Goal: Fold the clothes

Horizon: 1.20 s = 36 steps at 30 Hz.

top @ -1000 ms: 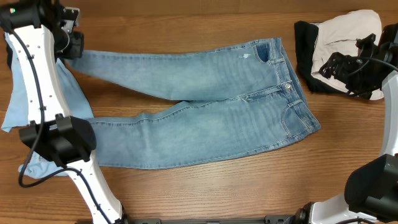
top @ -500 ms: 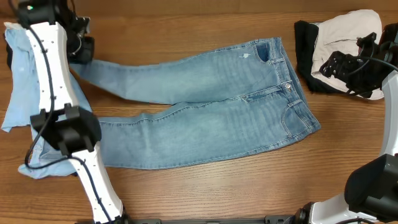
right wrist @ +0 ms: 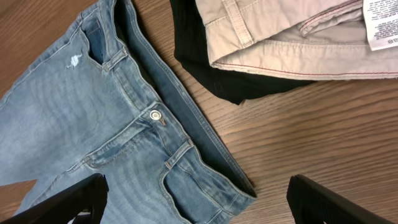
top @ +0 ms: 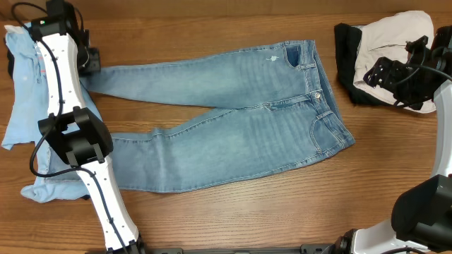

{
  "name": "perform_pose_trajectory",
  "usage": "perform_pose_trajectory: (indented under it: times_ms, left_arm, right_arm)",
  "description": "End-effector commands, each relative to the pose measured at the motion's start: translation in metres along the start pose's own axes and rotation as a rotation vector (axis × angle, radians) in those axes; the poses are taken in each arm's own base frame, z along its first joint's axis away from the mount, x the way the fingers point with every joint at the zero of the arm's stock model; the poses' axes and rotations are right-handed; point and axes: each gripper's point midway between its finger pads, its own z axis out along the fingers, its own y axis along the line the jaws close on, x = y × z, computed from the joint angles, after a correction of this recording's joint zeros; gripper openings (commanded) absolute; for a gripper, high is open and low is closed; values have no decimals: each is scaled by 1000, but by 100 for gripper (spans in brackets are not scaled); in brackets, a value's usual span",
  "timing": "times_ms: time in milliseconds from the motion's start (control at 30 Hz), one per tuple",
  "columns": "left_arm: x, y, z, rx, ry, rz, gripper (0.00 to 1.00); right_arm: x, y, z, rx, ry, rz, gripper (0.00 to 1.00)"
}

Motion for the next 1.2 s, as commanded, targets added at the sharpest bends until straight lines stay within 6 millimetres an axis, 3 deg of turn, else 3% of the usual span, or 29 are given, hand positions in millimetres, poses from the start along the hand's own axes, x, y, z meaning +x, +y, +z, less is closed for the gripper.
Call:
perform_pose_trajectory:
  times_ms: [0,100,133,233,300,367,467,533,633,733,833,867,967,1000,1033,1100,1167]
  left_arm:
    - [19,-8,-72,13,0,7,4]
    - [29,-31,-125,70,-49,45,4]
    - [29,-38,-151,80,-105,59,4]
    - [32,-51,-192,129,-191,67,4]
    - [41,-57,-199,177,-183,53,4]
    - [64,-59,-193,189,-104,56,4]
    - [116,-64,-169,199,81,69,4]
    - [139,-72,-155,237,174,78,4]
    - [152,-75,-130,248,260,129,7]
    - [130,-73,-90,304,245,72,4]
    - [92,-63,-24,386,180,-22,4]
    - [73,-50,4,387,124,-83,4]
    - [24,-12,34,348,-70,-177,4]
    - [9,0,34,331,-141,-189,18]
    - [-7,15,34,301,-210,-222,100]
    - [-28,45,26,303,-301,-391,100]
    - [-30,41,15,409,-302,-427,100]
  right_arm:
    - [-5,5,-3,-16,-15,-7,96]
    - [-3,5,-3,-15,-8,-5,96]
    - [-1,4,-3,-13,0,-3,96]
    - [0,4,-3,-13,3,-3,96]
    - [0,4,-3,-12,6,-2,96]
    - [3,3,-3,-5,18,1,96]
    - [3,0,-3,8,16,1,96]
    - [2,1,-3,7,11,0,96]
    - [2,1,-3,7,11,0,96]
    - [1,1,-3,7,7,-1,96]
    - [1,1,-3,7,7,-1,96]
    - [0,1,-3,6,4,-1,96]
    - [-1,2,-3,2,1,-2,96]
    - [-1,2,-3,2,1,-3,96]
    - [-1,2,-3,2,1,-3,96]
    - [-1,2,-3,2,1,-3,96]
    - [-1,2,-2,2,1,-3,96]
